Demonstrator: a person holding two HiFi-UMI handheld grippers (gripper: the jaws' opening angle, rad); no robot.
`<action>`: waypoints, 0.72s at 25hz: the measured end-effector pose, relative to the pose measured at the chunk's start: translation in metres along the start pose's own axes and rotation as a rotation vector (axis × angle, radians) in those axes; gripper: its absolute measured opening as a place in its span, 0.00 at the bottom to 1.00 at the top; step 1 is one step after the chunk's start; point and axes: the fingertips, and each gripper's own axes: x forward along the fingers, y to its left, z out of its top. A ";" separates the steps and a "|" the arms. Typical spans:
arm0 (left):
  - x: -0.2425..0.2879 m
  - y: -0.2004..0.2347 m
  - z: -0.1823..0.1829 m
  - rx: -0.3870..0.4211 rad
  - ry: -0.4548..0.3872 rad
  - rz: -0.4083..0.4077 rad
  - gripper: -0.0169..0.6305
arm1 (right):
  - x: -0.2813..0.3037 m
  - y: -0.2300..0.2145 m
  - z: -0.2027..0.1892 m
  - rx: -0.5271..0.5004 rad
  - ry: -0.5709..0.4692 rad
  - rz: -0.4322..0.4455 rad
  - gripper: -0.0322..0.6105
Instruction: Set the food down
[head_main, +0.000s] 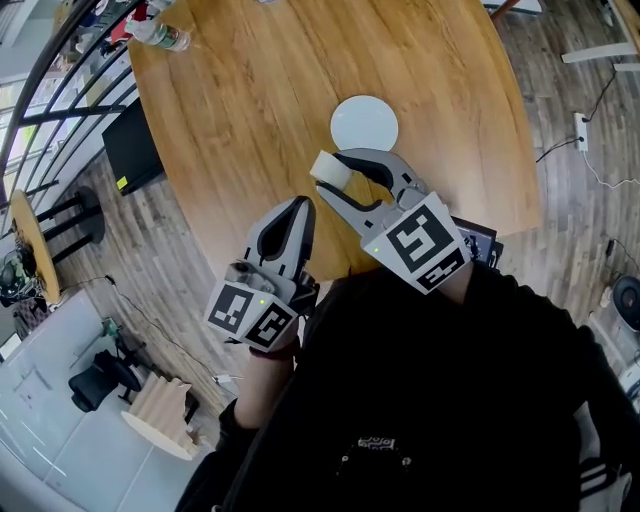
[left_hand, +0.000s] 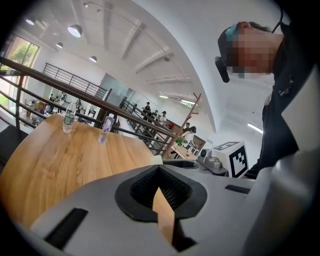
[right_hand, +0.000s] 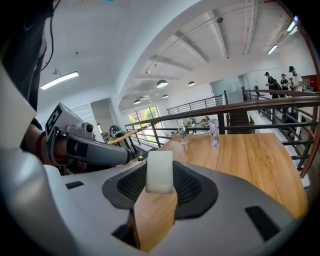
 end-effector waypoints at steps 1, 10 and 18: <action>0.000 0.001 0.000 -0.003 0.002 0.006 0.03 | 0.003 -0.001 -0.001 0.002 0.001 -0.001 0.32; -0.002 0.011 -0.017 -0.051 0.024 0.063 0.03 | 0.019 -0.009 -0.015 -0.004 0.018 -0.005 0.32; -0.009 0.015 -0.029 -0.080 0.039 0.106 0.03 | 0.030 -0.028 -0.034 -0.006 0.054 -0.036 0.32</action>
